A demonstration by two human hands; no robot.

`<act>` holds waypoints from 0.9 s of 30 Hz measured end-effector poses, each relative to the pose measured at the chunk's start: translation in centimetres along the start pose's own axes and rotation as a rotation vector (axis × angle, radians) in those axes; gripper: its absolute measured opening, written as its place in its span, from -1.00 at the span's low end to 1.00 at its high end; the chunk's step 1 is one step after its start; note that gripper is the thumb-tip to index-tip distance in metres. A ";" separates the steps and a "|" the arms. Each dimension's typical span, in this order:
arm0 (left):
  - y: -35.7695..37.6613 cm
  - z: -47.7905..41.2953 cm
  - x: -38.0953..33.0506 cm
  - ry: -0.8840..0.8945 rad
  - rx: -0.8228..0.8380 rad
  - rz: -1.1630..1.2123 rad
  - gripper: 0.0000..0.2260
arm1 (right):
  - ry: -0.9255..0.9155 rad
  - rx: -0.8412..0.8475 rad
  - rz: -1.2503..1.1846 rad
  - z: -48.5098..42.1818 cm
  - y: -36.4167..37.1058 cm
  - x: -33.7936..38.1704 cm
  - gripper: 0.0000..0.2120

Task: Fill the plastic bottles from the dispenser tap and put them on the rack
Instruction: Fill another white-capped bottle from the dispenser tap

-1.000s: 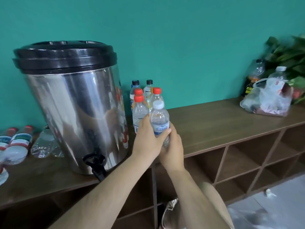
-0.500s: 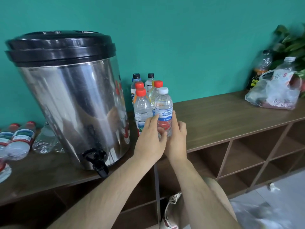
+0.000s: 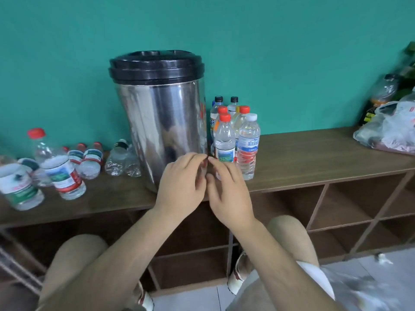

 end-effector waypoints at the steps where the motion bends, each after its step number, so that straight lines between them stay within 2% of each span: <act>1: -1.6 0.8 0.5 -0.018 -0.031 -0.017 -0.68 | -0.013 0.031 -0.020 -0.1 0.2 1.8 -0.60; 10: -13.8 6.6 8.7 -0.234 -0.216 -0.159 -0.64 | -0.205 0.266 -0.158 -0.9 6.0 16.3 -0.53; 13: -15.0 7.6 12.2 -0.303 -0.197 -0.160 -0.61 | -0.189 0.329 -0.161 -1.4 9.9 18.4 -0.49; 15: -15.1 7.3 15.0 -0.365 -0.168 -0.133 -0.60 | -0.121 0.432 -0.140 -1.8 13.4 19.0 -0.46; 18: -14.3 6.1 19.0 -0.452 -0.093 -0.128 -0.55 | -0.056 0.599 0.005 -2.6 19.0 19.1 -0.34; 21: -13.1 4.8 22.2 -0.481 -0.027 -0.115 -0.55 | -0.068 0.706 0.181 -3.9 23.9 18.8 -0.21; 27: -12.0 4.2 26.6 -0.540 0.062 -0.106 -0.49 | -0.026 0.854 0.371 -4.8 29.6 18.0 -0.22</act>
Point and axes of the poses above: each hand's wrist, its own z-axis away from the middle knuckle, its own y-axis out of the palm, x = y × z, the point moved 6 cm from there along -z, towards the middle knuckle, and after that the axes turned 15 degrees about z, right-handed, at the moved point
